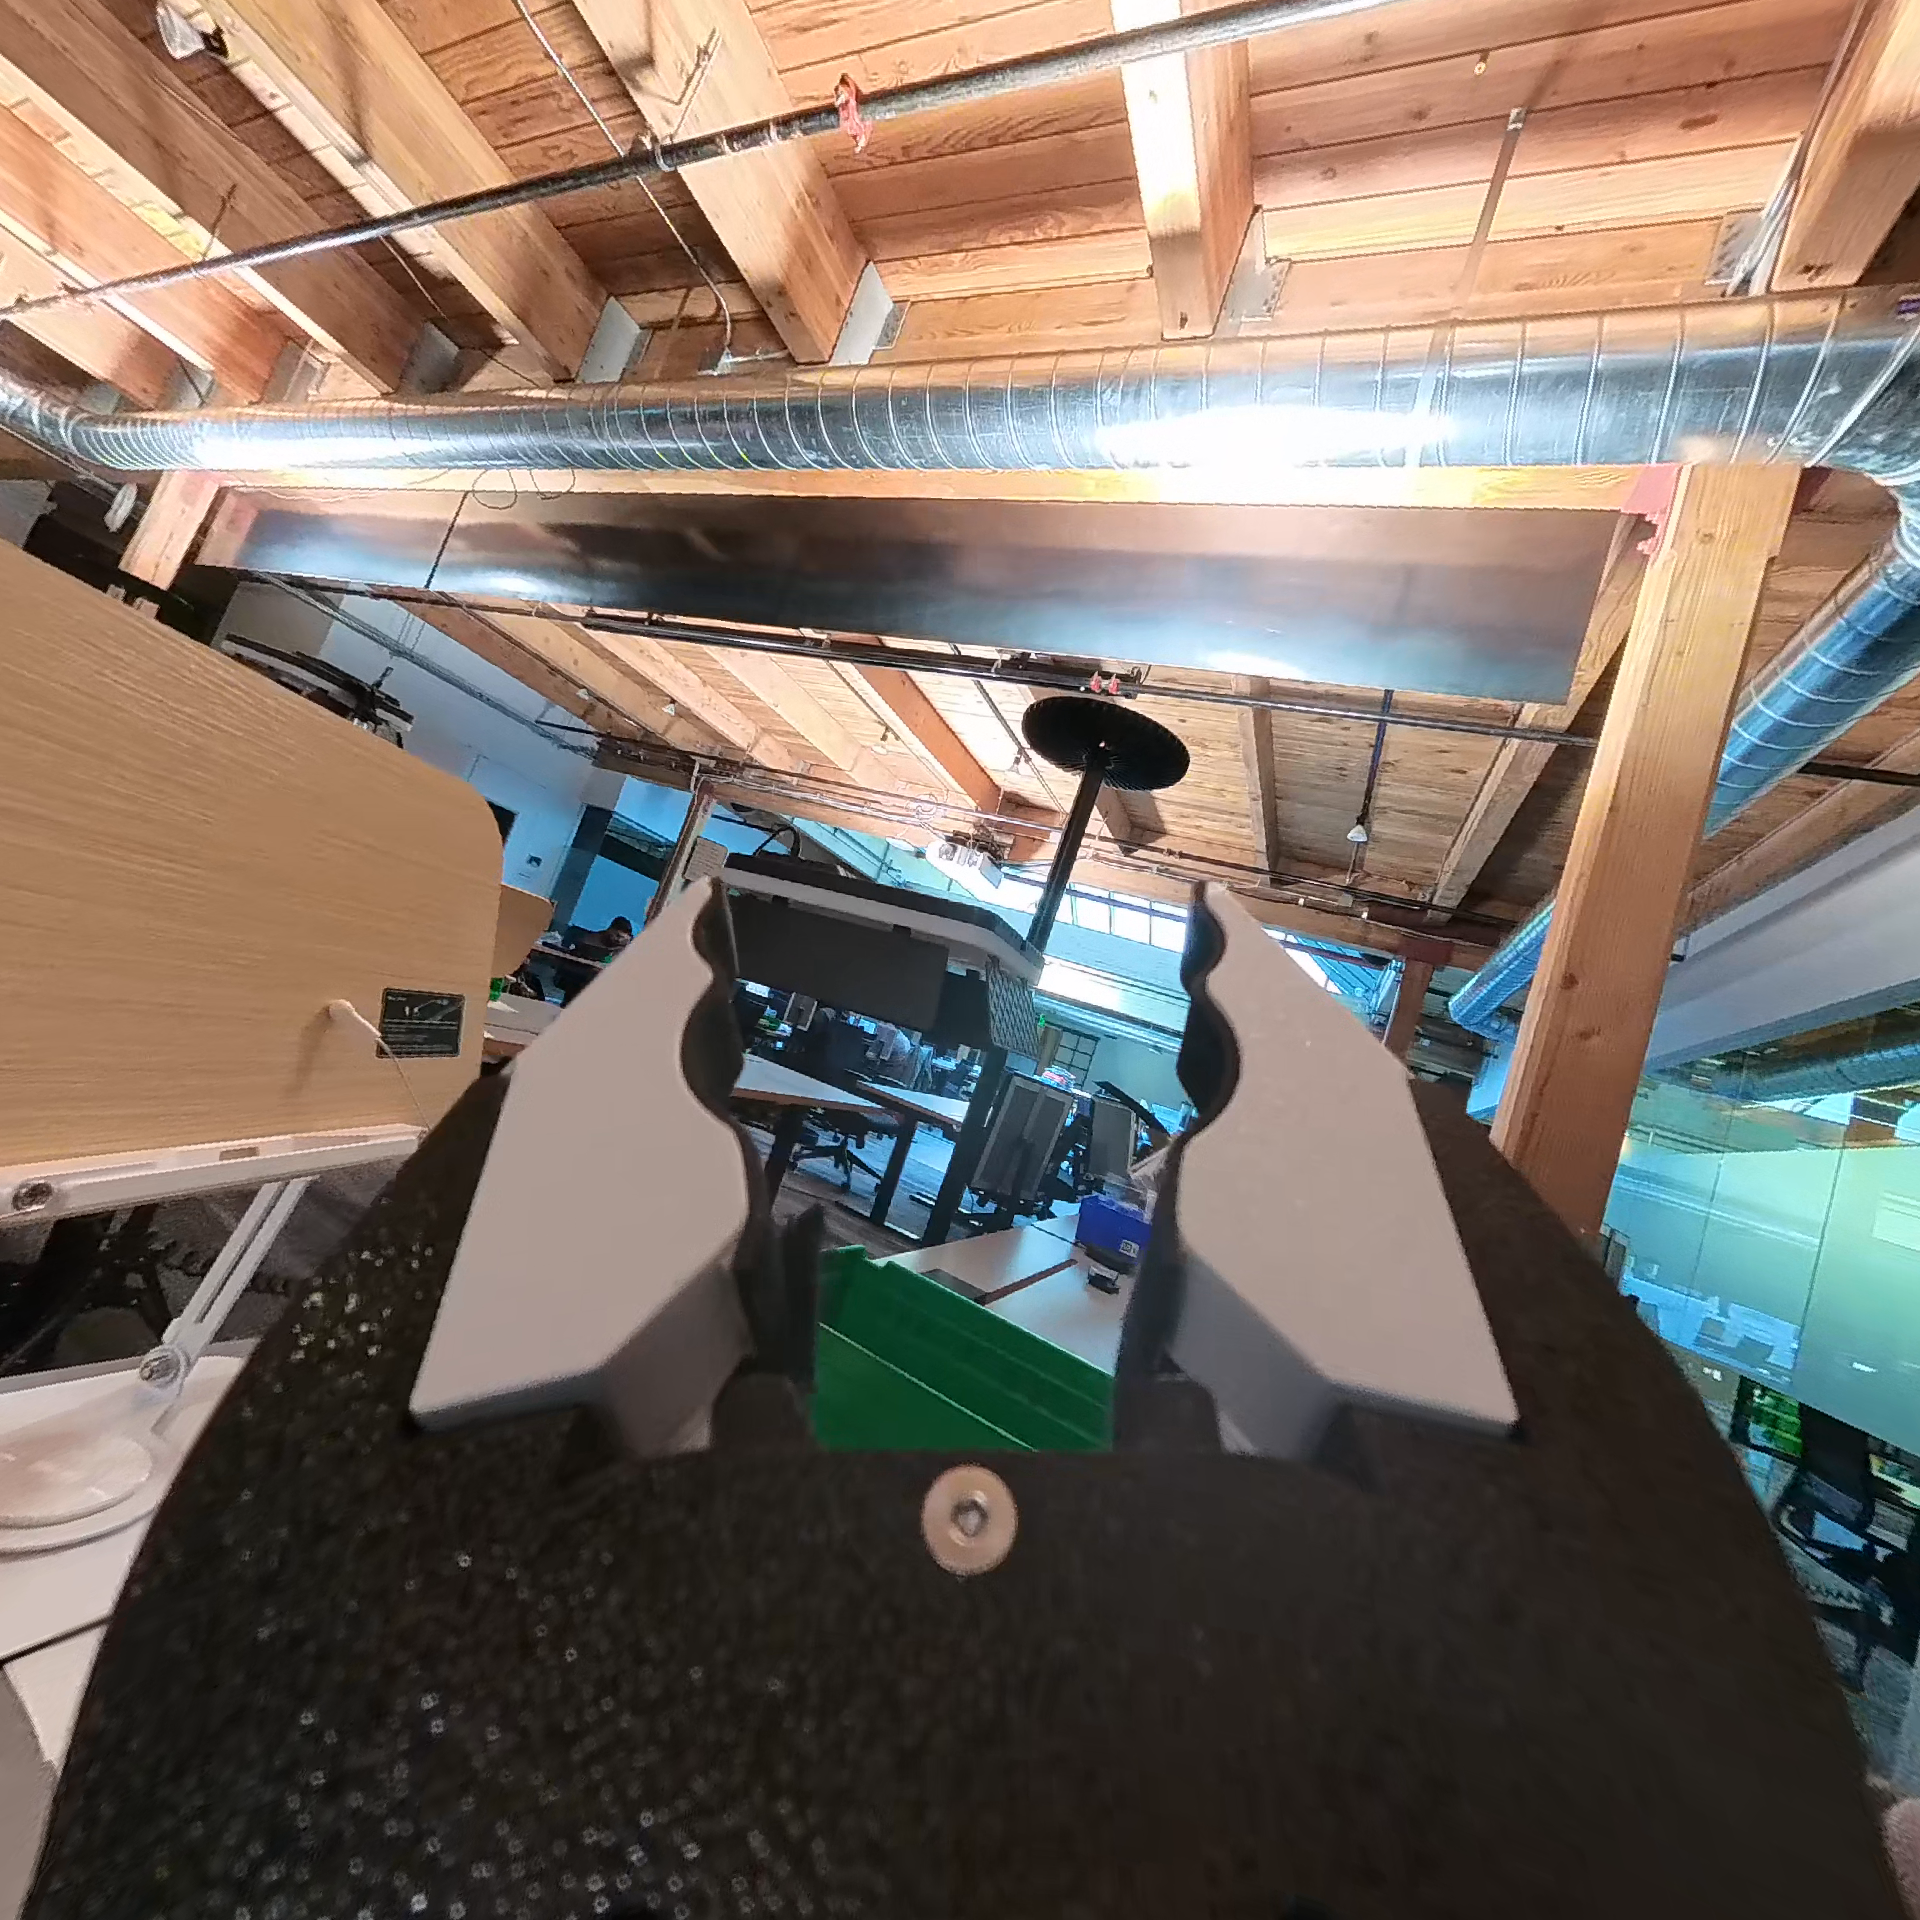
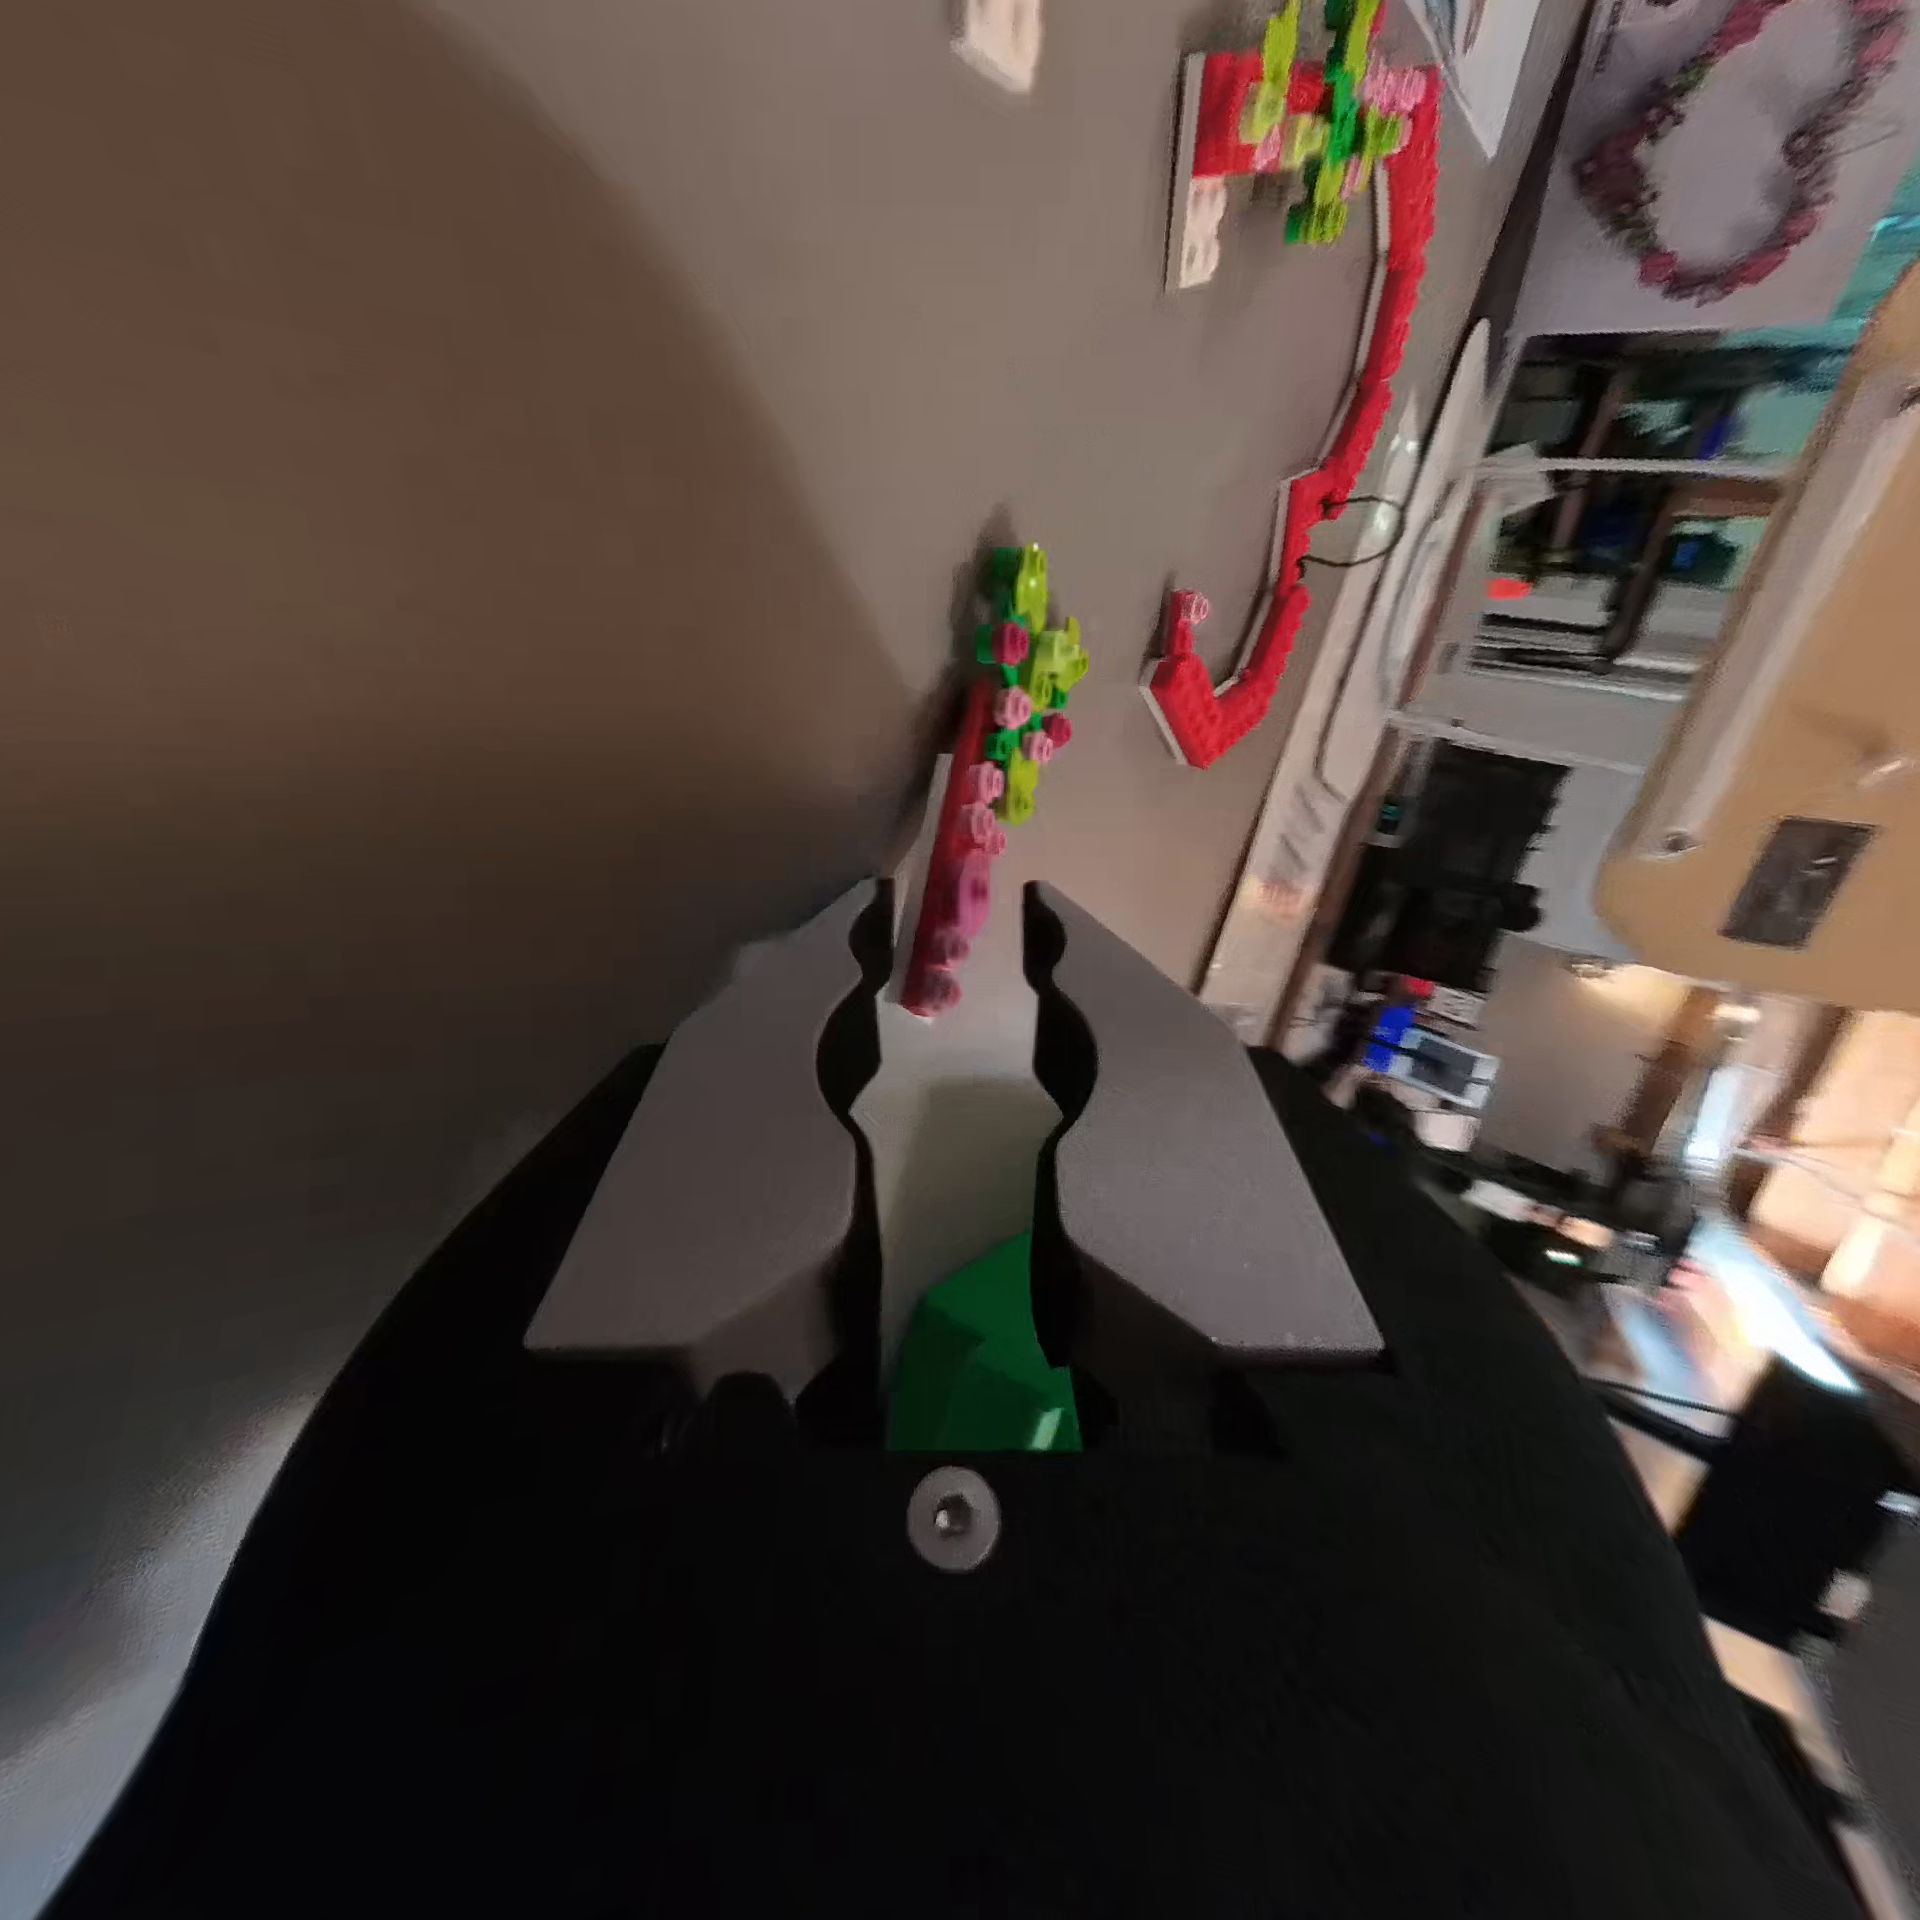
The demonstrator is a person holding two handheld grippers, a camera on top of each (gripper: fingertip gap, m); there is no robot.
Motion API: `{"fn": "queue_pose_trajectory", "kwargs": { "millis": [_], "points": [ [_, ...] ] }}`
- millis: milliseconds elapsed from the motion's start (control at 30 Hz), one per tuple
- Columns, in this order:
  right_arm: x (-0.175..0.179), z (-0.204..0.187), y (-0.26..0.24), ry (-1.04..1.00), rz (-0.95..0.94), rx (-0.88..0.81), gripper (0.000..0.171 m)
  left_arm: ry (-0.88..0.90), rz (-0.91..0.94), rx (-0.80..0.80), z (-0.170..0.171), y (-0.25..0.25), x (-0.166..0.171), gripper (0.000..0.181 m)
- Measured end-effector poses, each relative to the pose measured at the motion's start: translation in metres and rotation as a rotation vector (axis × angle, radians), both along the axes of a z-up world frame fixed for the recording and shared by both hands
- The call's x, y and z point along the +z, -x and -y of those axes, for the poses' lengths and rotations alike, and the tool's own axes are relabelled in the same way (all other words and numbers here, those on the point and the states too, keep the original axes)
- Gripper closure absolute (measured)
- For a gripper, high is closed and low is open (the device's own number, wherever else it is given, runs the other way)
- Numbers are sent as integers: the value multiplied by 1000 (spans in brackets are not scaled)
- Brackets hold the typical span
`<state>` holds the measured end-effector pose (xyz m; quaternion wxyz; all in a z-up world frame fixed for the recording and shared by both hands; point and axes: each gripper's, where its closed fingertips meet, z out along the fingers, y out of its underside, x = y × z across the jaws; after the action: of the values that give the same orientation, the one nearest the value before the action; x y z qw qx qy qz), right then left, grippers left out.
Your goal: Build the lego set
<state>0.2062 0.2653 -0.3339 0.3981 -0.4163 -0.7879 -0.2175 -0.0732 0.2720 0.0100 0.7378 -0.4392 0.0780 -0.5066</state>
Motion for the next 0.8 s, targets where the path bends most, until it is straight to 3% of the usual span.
{"fn": "queue_pose_trajectory", "kwargs": {
  "millis": [200, 333, 533, 667, 800],
  "points": [
    [7, 21, -10, 383, -181, -188, 116, -24, -24, 39, 3, 1, 2, 98],
    [37, 24, 11, 483, -536, -198, 110, -59, -45, 177, 2, 16, 1, 101],
    [108, 22, 69, 348, -1147, -20, 112, 17, -88, 562, -12, 83, -46, 102],
    [123, 0, 100, 224, -1305, -16, 125, 87, -224, 737, -16, 112, -99, 103],
    [141, -24, 110, 77, -1406, -10, 128, 148, -591, 717, -27, 85, -162, 106]
  ]
}}
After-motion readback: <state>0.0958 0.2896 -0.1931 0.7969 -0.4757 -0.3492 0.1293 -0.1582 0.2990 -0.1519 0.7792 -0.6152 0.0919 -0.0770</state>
